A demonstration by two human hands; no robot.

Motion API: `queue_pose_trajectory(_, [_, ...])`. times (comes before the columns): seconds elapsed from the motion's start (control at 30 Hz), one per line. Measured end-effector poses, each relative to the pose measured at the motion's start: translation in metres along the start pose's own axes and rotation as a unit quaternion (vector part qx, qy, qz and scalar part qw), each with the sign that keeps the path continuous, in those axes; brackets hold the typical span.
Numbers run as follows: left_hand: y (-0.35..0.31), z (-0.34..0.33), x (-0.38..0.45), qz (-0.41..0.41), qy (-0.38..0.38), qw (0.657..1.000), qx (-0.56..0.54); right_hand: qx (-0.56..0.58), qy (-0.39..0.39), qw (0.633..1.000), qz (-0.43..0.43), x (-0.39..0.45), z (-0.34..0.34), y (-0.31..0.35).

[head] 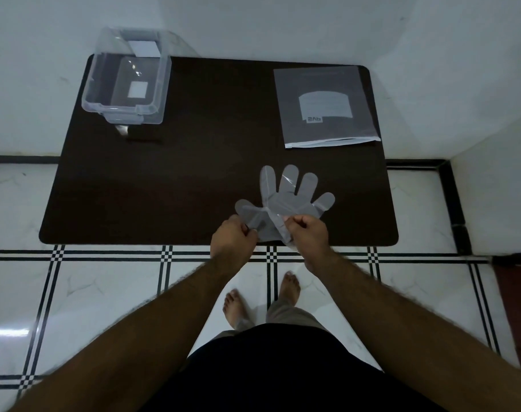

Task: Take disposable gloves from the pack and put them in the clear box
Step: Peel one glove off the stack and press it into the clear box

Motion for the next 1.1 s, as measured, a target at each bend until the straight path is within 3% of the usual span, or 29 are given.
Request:
queue_pose_trajectory(0.1, [-0.013,0.004,-0.005,-0.231,-0.059,0.956,0.170,0.019,0.012,1.000,-0.012,-0.002,0.000,0.002])
queue_pose_trajectory(0.17, [-0.020,0.000,-0.007,-0.349,-0.020,0.906,0.239,0.031,0.017,0.999,-0.019,-0.004,0.000,0.005])
queue_pose_trajectory(0.2, [-0.023,-0.002,-0.006,-0.367,0.007,0.896,0.251,0.036,0.016,0.999,-0.024,-0.004,-0.001,0.007])
queue_pose_trajectory(0.33, [-0.031,-0.009,0.003,-0.343,0.075,0.893,0.280,0.057,-0.002,0.997,-0.046,-0.005,0.001,0.016])
queue_pose_trajectory(0.6, [-0.036,-0.009,0.007,-0.358,0.069,0.863,0.350,0.095,-0.001,0.994,-0.050,-0.009,0.021,0.036])
queue_pose_trajectory(0.77, [-0.062,-0.006,0.019,-0.363,0.090,0.869,0.323,0.115,-0.015,0.992,-0.055,-0.008,0.035,0.044])
queue_pose_trajectory(0.9, [-0.077,-0.011,0.030,-0.355,0.169,0.831,0.392,0.156,-0.030,0.985,-0.071,-0.006,0.048,0.047])
queue_pose_trajectory(1.1, [-0.083,-0.012,0.033,-0.357,0.178,0.816,0.418,0.176,-0.045,0.982,-0.048,-0.009,0.065,0.057])
Point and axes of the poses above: each hand's wrist, its own x-axis towards the middle knuckle, its own z-axis out of the back of the hand, y = z × x, the point moved 2 cm from there along x, towards the middle knuckle, and after that the axes turned 4 degrees about z, right-handed, at the moved point
